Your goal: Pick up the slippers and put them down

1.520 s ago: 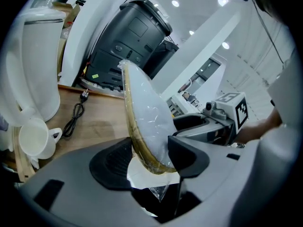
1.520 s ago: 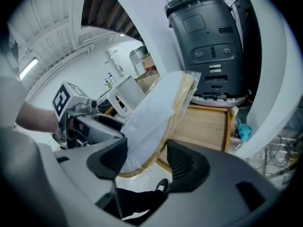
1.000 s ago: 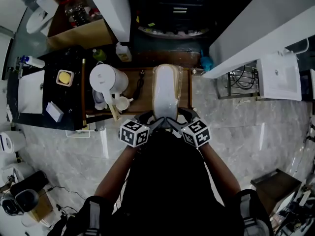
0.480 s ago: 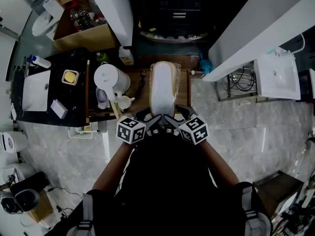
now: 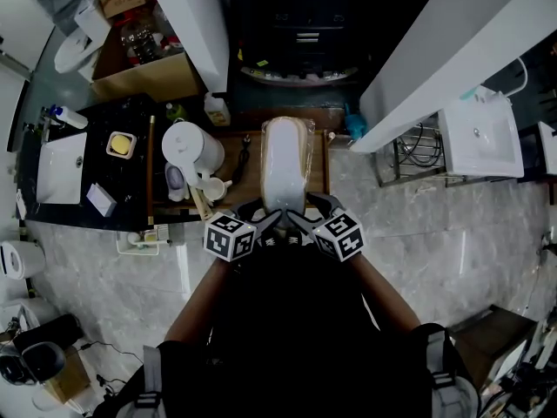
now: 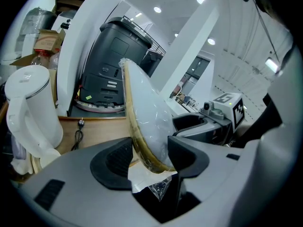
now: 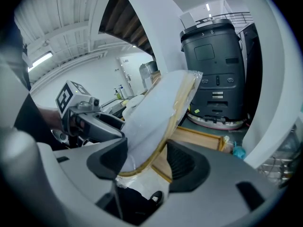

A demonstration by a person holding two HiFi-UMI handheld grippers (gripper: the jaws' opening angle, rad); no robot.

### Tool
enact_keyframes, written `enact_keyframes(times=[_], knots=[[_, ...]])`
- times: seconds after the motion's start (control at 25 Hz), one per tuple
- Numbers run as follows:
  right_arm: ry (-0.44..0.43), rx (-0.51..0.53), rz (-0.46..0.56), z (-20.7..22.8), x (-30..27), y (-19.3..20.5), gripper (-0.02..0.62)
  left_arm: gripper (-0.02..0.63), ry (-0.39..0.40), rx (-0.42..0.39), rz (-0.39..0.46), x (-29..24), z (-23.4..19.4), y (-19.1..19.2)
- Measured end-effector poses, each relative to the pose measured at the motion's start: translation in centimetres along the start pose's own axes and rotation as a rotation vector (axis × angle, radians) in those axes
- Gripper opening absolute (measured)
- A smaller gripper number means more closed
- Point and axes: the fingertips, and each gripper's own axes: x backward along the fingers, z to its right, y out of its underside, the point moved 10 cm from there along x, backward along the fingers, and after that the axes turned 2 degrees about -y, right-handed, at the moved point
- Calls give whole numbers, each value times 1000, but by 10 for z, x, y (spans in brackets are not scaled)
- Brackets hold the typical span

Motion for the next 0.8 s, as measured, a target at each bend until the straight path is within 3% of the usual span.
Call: enact_keyframes(times=[0.28, 0.8], knots=[[0, -4, 0, -2, 1, 3, 264, 214, -1, -19, -2, 4, 1, 0], [-11, 0, -5, -3, -3, 3, 264, 210, -11, 26, 19, 5, -2, 3]])
